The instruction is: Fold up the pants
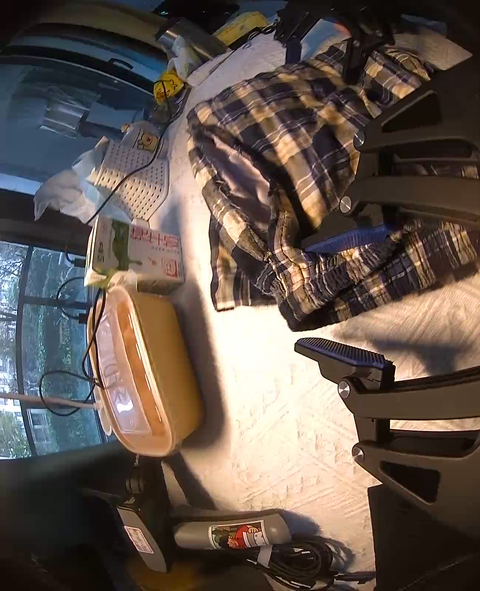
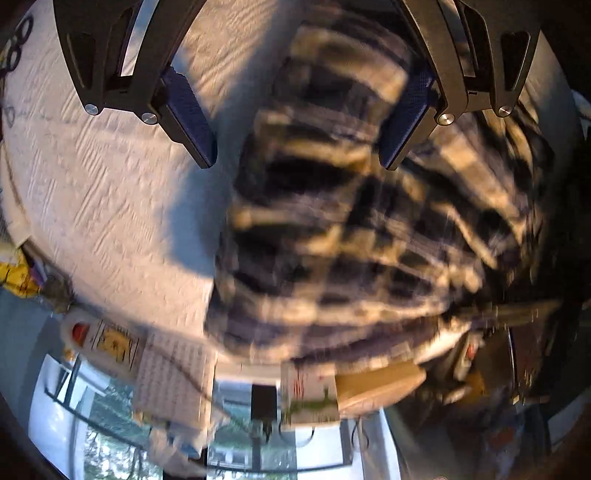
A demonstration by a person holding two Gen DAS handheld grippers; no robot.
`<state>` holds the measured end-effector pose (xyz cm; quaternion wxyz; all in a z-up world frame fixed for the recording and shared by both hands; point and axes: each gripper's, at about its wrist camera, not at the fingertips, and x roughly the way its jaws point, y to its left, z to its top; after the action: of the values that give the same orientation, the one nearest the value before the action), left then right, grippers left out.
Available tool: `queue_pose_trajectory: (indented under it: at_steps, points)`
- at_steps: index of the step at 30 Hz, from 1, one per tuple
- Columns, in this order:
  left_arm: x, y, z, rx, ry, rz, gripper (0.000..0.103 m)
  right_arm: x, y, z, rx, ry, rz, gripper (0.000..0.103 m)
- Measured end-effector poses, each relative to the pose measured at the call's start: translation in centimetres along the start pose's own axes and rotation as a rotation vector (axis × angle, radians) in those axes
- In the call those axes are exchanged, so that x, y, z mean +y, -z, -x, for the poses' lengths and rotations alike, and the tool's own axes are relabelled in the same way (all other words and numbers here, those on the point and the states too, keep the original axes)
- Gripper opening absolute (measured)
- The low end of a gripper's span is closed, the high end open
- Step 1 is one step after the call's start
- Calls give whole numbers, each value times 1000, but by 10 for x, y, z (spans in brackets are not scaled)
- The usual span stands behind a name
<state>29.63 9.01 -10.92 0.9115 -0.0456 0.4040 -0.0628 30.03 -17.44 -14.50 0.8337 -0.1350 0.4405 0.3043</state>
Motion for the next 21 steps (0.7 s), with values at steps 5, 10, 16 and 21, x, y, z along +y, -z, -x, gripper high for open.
queue_pose_trajectory:
  at_steps: [5, 10, 16, 21]
  points:
    - [6, -11, -4, -11, 26, 19, 48, -8, 13, 13, 5, 21, 8, 90]
    - [15, -22, 6, -29, 37, 33, 48, -16, 17, 26, 21, 21, -5, 90]
    - [19, -26, 30, -66, 86, 50, 55, -32, -1, 55, -87, 10, -37, 90]
    - [18, -28, 45, -109, 115, 77, 63, -37, -32, 47, -146, 0, -40, 90]
